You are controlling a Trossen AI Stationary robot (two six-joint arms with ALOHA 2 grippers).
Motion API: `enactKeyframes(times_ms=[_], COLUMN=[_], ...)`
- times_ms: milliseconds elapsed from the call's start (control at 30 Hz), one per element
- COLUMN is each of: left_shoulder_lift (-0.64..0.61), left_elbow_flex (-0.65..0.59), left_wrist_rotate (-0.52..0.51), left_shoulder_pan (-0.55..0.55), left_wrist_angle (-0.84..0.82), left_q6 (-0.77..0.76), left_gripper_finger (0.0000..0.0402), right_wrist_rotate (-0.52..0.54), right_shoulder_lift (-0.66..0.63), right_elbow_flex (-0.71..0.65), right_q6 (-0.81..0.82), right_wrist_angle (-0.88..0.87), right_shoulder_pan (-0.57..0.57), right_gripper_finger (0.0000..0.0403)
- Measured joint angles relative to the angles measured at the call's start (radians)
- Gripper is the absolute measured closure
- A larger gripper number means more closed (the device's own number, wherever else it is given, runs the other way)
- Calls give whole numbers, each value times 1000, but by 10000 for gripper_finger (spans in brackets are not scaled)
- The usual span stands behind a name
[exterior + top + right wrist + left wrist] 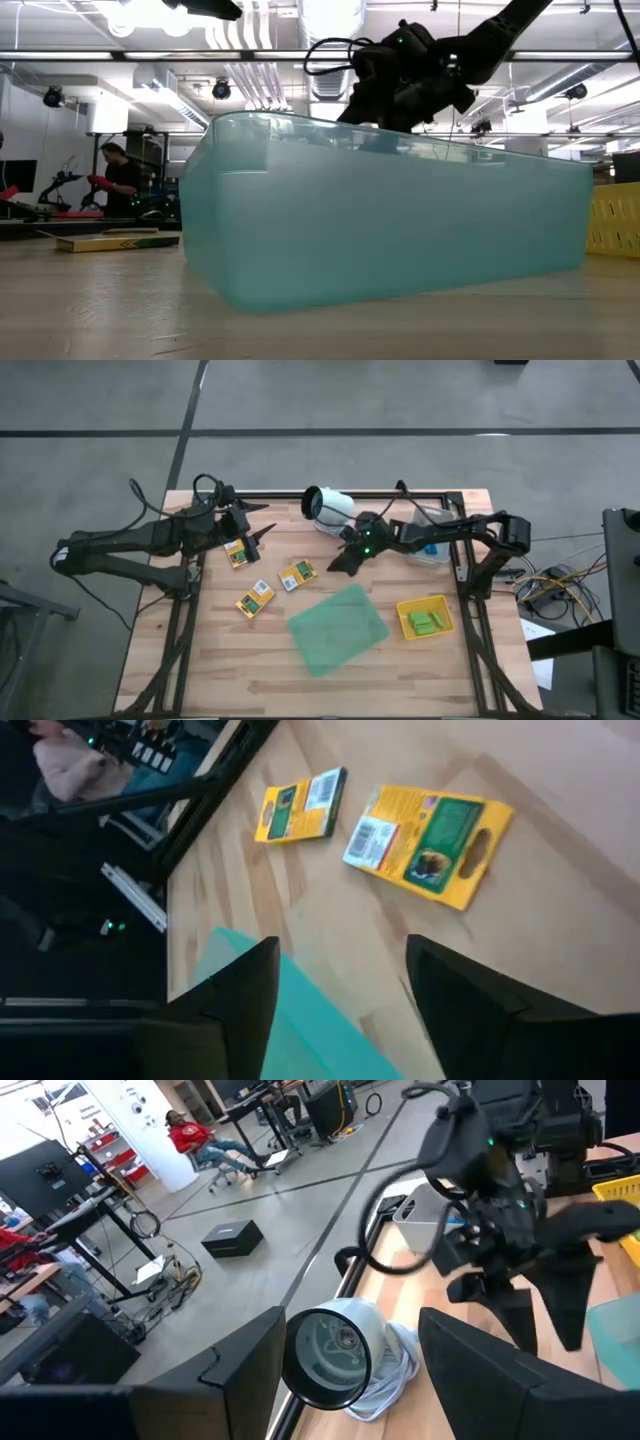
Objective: Pick & Place School Supplies
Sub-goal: Put the yellow crayon box into the green bin
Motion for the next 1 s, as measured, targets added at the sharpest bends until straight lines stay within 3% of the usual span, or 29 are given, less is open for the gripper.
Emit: enactKeyframes(times_ms=[333,700,1000], left_shoulder_lift=[0,0,0], left_elbow_flex=[0,0,0], left_wrist_rotate=[0,0,0], left_shoulder_pan=[0,0,0], left_wrist_angle=[-1,-2,-2], left_q6=[0,0,0], left_gripper_finger=[165,165,165], right_wrist_rotate=[68,78,172], right_shoulder_lift=[94,128,128], right_elbow_flex=[4,18,18], right_q6=[36,-319,-299], right_wrist_angle=[81,83,96], right_shoulder_pan=[1,29,64], right_gripper_finger=[167,174,172])
